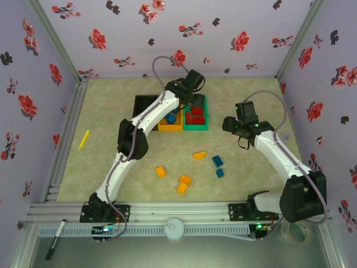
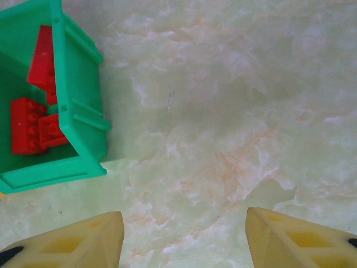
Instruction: Sort the legos into containers by color
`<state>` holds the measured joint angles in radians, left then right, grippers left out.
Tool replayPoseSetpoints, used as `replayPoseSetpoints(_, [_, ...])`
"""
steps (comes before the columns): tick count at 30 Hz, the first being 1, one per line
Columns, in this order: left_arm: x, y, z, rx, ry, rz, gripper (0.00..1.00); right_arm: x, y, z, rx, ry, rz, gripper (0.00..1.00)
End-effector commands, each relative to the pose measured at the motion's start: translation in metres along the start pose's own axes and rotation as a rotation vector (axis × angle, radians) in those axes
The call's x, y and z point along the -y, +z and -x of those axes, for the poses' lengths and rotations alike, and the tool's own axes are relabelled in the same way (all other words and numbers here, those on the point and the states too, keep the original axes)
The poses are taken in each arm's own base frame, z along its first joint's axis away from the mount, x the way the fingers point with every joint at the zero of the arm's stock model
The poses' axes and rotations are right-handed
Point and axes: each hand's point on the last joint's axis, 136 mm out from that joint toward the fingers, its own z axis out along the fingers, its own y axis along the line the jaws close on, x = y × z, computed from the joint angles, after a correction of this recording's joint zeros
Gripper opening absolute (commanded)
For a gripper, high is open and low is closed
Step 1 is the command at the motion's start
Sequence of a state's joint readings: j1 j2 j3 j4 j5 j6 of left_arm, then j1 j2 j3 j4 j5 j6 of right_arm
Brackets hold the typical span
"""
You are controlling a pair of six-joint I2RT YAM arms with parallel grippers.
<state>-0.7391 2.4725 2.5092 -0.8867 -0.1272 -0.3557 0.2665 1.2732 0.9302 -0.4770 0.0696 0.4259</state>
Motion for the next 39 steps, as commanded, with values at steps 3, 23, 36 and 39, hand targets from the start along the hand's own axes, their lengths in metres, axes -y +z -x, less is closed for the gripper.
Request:
replayPoseSetpoints(3, [-0.008,-0.043,0.004,0.034,0.002,0.0,0.6,-0.003,0.002,-0.027,-0.062,-0.023,0.012,0.6])
replayPoseSetpoints(23, [-0.066,-0.147,-0.114,0.079,-0.133,0.032,0.61,-0.014,0.013,-0.147,-0.27,-0.131,-0.018,0.61])
replayPoseSetpoints(36, [-0.073,-0.152,-0.123,0.058,-0.119,0.061,0.61,-0.015,0.02,-0.165,-0.308,-0.16,-0.031,0.61])
replayPoseSetpoints(39, [-0.074,-0.153,-0.123,0.058,-0.118,0.062,0.61,-0.015,0.021,-0.167,-0.316,-0.166,-0.033,0.61])
